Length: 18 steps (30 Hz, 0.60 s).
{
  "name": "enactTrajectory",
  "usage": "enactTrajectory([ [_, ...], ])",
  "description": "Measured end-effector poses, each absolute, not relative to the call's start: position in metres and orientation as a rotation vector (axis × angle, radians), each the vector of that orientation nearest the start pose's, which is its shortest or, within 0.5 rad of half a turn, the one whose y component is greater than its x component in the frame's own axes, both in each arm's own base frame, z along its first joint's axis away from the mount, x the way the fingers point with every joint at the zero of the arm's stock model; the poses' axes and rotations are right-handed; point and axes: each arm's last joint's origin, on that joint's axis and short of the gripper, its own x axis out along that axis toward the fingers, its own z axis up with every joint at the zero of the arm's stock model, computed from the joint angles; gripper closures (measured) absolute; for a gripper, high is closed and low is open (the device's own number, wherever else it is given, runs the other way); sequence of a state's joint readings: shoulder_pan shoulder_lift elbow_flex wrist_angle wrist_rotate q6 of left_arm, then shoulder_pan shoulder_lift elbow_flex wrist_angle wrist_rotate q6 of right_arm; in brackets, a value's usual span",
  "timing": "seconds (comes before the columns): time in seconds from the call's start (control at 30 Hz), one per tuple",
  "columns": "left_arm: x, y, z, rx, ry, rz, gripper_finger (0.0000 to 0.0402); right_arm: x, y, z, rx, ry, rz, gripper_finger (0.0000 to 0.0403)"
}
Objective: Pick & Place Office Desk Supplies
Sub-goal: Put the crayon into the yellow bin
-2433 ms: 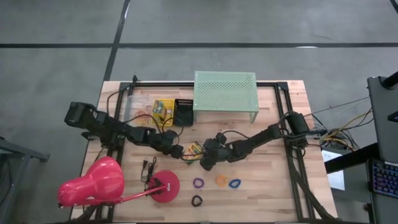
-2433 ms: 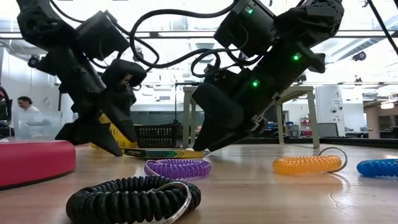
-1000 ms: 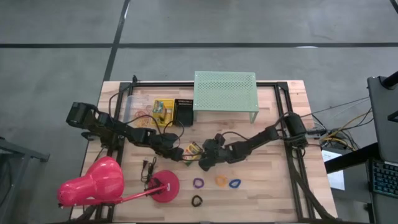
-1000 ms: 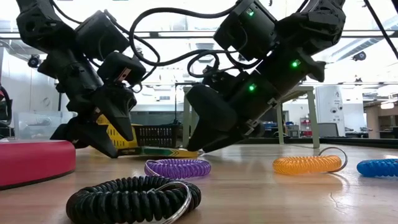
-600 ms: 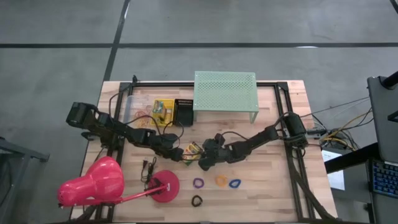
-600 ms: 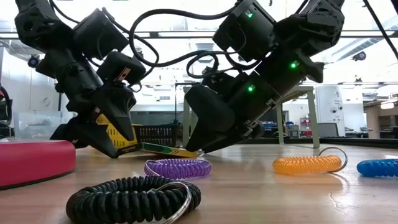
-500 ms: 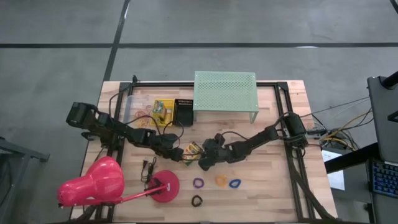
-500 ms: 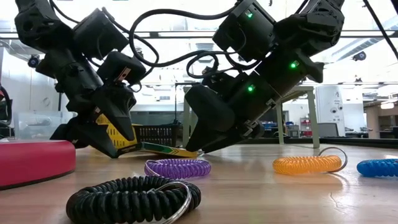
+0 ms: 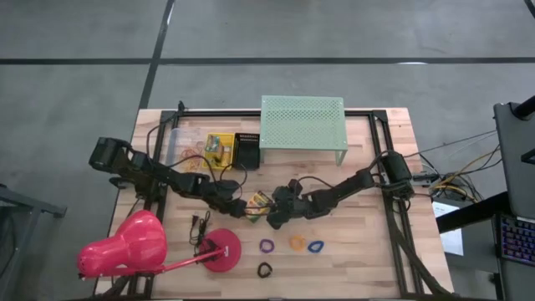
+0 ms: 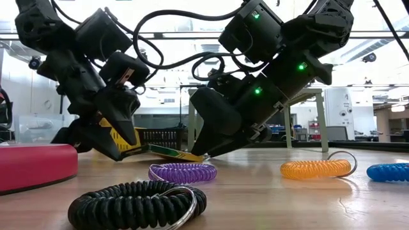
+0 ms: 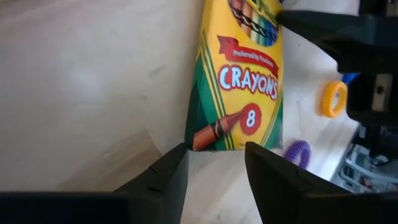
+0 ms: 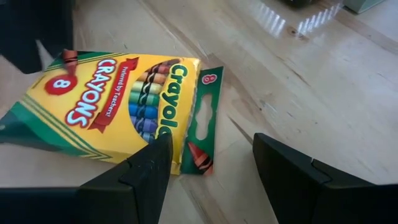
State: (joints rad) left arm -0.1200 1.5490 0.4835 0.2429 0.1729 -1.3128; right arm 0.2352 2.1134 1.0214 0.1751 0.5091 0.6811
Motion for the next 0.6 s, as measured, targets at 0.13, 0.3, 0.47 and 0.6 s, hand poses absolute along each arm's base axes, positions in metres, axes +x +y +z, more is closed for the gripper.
enactTrajectory([
  [0.13, 0.2488, -0.0358, 0.1152, -1.252, 0.884, 0.267, 0.0250, 0.3718, 0.0744, 0.0659, 0.300, 0.723, -0.526, 0.0177],
  [0.3, 0.2489, -0.0359, 0.1193, -1.242, 0.870, 0.241, 0.0252, 0.3717, 0.0742, 0.0659, 0.297, 0.724, -0.527, 0.0177],
  [0.47, 0.2498, -0.0358, 0.1202, -1.231, 0.854, 0.235, 0.0252, 0.3715, 0.0741, 0.0657, 0.295, 0.724, -0.530, 0.0177],
  [0.6, 0.2499, -0.0350, 0.1200, -1.221, 0.836, 0.259, 0.0252, 0.3711, 0.0738, 0.0653, 0.292, 0.727, -0.533, 0.0177],
])
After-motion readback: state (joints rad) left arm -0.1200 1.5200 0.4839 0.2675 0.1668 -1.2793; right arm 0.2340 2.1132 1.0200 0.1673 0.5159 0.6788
